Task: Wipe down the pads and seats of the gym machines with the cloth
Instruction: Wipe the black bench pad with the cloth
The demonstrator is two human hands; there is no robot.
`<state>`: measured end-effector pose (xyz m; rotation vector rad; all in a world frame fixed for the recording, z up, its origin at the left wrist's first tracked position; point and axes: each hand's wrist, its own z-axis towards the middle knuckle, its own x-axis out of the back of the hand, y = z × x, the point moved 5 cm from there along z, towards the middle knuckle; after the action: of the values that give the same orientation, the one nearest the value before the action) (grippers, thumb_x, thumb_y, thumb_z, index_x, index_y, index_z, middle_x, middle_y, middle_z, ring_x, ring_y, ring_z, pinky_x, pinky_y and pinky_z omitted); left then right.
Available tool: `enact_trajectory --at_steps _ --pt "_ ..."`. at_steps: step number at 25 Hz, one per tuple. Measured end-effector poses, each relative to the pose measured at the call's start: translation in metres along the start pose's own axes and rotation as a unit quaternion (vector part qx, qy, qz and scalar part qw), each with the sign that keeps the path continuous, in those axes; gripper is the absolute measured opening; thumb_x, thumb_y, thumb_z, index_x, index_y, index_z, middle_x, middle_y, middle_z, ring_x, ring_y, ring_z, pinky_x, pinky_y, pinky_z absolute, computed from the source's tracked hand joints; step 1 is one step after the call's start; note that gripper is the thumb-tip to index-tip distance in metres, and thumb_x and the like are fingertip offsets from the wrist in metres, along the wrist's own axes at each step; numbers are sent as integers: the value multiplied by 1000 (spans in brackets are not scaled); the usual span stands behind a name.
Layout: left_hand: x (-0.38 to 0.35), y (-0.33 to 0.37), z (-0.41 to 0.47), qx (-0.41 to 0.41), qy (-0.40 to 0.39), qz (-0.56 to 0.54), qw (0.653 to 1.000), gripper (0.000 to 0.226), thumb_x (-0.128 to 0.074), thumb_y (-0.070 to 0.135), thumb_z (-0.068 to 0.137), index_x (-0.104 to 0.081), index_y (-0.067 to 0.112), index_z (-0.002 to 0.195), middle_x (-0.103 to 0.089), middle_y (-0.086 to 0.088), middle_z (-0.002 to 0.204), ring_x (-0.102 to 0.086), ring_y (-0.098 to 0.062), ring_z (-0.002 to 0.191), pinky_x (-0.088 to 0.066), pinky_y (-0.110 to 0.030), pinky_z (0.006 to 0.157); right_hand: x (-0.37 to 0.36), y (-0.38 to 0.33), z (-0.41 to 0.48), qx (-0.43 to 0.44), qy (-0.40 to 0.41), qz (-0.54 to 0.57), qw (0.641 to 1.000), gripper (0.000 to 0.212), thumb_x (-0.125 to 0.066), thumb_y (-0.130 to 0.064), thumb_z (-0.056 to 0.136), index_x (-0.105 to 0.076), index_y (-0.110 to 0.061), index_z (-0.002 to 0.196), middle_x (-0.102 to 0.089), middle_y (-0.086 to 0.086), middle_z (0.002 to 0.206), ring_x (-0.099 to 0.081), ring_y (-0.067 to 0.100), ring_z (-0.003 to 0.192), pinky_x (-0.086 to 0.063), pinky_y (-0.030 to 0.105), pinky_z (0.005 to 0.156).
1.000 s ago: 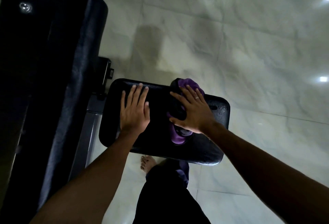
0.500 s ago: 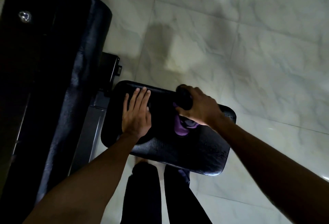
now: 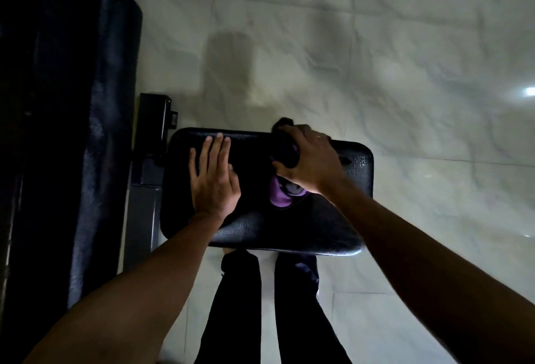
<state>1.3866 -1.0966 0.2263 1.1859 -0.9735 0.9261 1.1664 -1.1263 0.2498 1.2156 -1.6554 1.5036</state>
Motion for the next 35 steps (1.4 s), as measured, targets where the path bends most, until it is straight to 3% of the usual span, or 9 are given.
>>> enact_trajectory --at_steps 4,8,13,16,19,23,26,30,35 --pt "1 2 -1 0 6 4 1000 58 -47 14 92 -43 10 150 -40 -7 157 -31 -25 149 -20 -54 121 -3 23 -29 -87 36 -32 995 80 -57 -63 76 -46 -26 147 -49 13 148 -41 34 140 -20 51 123" --pt "-3 -3 -5 -13 -11 17 1000 56 -42 17 97 -38 10 152 -37 -9 159 -29 -26 150 -16 -53 122 -41 -52 -38 -29 24 7 999 82 -68 -54 75 -48 -25 149 -36 13 160 -23 34 152 -9 52 126" --pt "1 2 -10 -66 -38 -21 997 53 -42 17 98 -40 8 150 -35 -10 160 -28 -27 150 -14 -53 123 -56 -52 -133 73 -3 -11 997 75 -67 -56 82 -49 -26 149 -30 8 165 -21 30 154 -17 52 125" --pt "4 12 -34 -106 -61 -43 992 53 -43 17 98 -42 8 150 -36 -9 159 -29 -26 150 -17 -53 123 -34 -9 -128 -13 14 -15 1000 79 -65 -58 81 -44 -29 151 -28 7 165 -20 30 154 -21 56 123" --pt "6 11 -64 -102 -91 -53 989 53 -41 19 99 -39 8 151 -33 -9 161 -24 -25 152 -16 -54 123 -36 -25 -96 -111 16 -4 994 87 -66 -57 79 -36 -29 155 -19 8 168 -8 32 156 -6 52 127" --pt "6 8 -72 -135 -98 -48 985 54 -38 17 99 -38 5 151 -32 -11 161 -24 -27 152 -15 -54 123 -75 -84 -119 8 -10 -7 1000 95 -75 -57 75 -39 -21 155 -22 15 166 -13 37 155 -12 57 125" --pt "7 8 -74 -131 -97 -47 985 52 -38 20 103 -36 7 153 -30 -10 162 -21 -25 153 -15 -54 123 -74 -59 -165 59 -9 -63 996 97 -72 -62 77 -32 -25 157 -21 14 167 -16 34 155 -17 56 124" --pt "8 9 -75 -128 -105 -44 985 53 -35 22 104 -34 8 154 -28 -10 163 -20 -26 153 -15 -54 123 -48 1 -205 -15 34 -78 996 109 -82 -58 72 -26 -22 158 -22 17 166 -17 38 154 -18 57 124" --pt "6 9 -75 -136 -108 -28 984 53 -36 22 104 -32 5 155 -26 -12 163 -18 -27 153 -13 -54 124 -85 -71 -168 0 30 -72 997 102 -83 -40 76 -27 -18 158 -19 20 166 -12 40 154 -14 57 125"
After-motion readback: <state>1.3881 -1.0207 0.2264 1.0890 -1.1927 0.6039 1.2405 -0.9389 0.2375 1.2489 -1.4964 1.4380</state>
